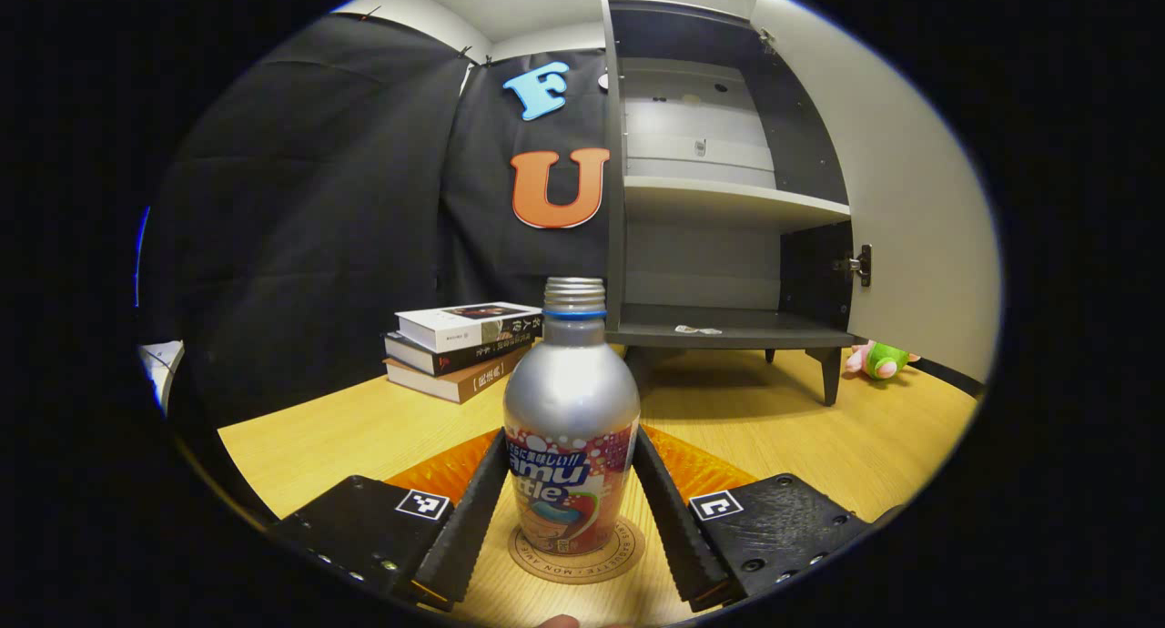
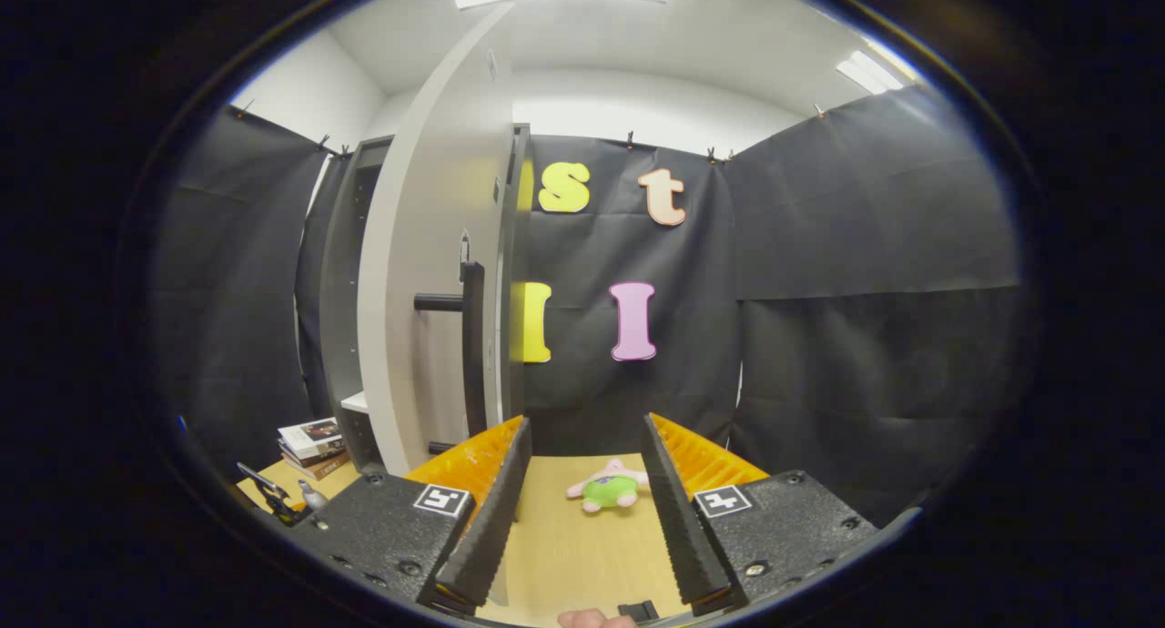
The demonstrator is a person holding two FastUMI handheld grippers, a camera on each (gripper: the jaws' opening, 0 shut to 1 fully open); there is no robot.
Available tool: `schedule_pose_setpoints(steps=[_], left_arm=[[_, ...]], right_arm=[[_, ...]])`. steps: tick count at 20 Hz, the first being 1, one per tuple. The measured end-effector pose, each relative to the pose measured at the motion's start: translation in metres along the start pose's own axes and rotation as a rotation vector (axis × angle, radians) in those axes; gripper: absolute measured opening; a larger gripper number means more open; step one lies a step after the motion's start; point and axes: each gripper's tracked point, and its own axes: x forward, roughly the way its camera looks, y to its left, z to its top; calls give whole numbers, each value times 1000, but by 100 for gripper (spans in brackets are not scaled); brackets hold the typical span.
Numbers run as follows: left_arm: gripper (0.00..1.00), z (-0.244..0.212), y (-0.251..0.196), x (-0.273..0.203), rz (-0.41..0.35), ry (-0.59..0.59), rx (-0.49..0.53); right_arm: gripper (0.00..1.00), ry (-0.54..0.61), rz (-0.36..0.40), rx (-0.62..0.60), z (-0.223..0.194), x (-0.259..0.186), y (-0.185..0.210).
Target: Open the cabinet door with the right hand, grasp the bottle in the cabinet with the left hand and place it on the coaster, then close the cabinet door with the right hand.
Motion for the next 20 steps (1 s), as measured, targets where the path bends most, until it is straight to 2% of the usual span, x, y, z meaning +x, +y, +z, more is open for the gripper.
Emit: schedule_pose_setpoints(steps=[1, 2, 6, 10, 12, 16, 20], left_arm=[[92, 1, 0, -1, -1, 0, -3], [82, 3, 0, -1, -5, -5, 1], [92, 26, 1, -11, -18, -46, 10], [94, 94, 5, -35, -19, -168, 8], [94, 130, 4, -46, -47, -197, 34], [94, 208, -5, -68, -117, -242, 19], [94, 265, 0, -93, -127, -276, 24]], right_arm=[[76, 3, 1, 1, -1, 0, -1], [76, 6, 2, 2, -2, 0, 0], [76, 12, 5, 11, -4, 4, 1], [76, 1, 11, 21, -3, 6, 2], [76, -6, 20, 22, -5, 8, 4], [76, -18, 41, 43, -8, 13, 7], [75, -41, 58, 82, -7, 15, 6]])
